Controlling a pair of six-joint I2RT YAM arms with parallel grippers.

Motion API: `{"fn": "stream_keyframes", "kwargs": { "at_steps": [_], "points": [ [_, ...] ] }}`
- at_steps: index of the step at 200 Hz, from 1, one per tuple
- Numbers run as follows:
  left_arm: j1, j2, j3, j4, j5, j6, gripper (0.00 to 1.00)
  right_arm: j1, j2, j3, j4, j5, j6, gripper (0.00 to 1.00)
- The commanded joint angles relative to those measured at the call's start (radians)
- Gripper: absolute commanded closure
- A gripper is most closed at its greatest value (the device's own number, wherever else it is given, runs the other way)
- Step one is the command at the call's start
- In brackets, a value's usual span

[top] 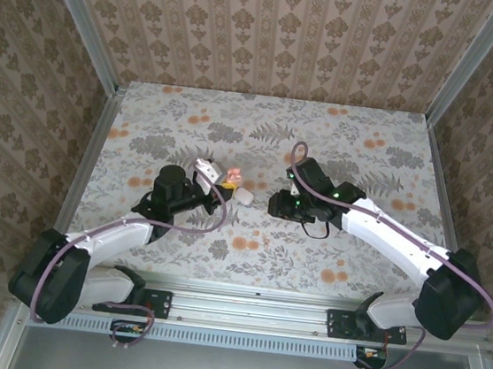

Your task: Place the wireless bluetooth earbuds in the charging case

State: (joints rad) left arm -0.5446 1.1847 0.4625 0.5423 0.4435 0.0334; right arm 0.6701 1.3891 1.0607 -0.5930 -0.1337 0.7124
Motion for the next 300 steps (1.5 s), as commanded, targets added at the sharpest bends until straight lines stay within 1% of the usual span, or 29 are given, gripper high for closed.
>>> {"fn": "stream_keyframes", "kwargs": {
  "at_steps": [1,39,73,89,116,153,185,229,244,281,300],
  "points": [
    [0.018,-0.041,0.047,-0.078,-0.002,-0.018,0.86,-0.004,0.049,0.044,-0.054,-0.020,0.018,0.60],
    [0.040,-0.085,0.064,-0.162,-0.011,0.001,0.86,0.004,0.155,0.106,-0.111,-0.045,-0.009,0.60],
    [0.044,-0.114,0.049,-0.183,-0.004,0.009,0.86,0.012,0.187,0.128,-0.174,-0.032,-0.037,0.60],
    [0.046,-0.137,0.036,-0.187,-0.011,0.002,0.86,0.020,0.212,0.165,-0.258,-0.034,-0.060,0.60],
    [0.047,-0.160,0.011,-0.174,-0.022,-0.006,0.86,0.025,0.213,0.178,-0.319,0.012,-0.085,0.60],
    [0.051,-0.183,0.002,-0.203,-0.021,0.005,0.86,0.034,0.249,0.225,-0.329,-0.035,-0.164,0.60],
    [0.055,-0.210,-0.018,-0.190,-0.007,0.002,0.86,0.062,0.310,0.238,-0.337,-0.058,-0.181,0.60],
    [0.055,-0.230,-0.105,-0.054,0.049,-0.037,0.86,0.085,0.366,0.229,-0.321,-0.049,-0.162,0.61],
    [0.054,-0.238,-0.117,-0.058,0.066,-0.039,0.86,0.091,0.367,0.212,-0.323,-0.049,-0.155,0.61],
    [0.056,-0.270,-0.142,-0.094,0.031,-0.020,0.86,0.090,0.404,0.221,-0.330,-0.033,-0.166,0.61],
    [0.056,-0.289,-0.134,-0.115,0.009,-0.012,0.86,0.091,0.440,0.235,-0.335,-0.054,-0.178,0.63]
  ]
}}
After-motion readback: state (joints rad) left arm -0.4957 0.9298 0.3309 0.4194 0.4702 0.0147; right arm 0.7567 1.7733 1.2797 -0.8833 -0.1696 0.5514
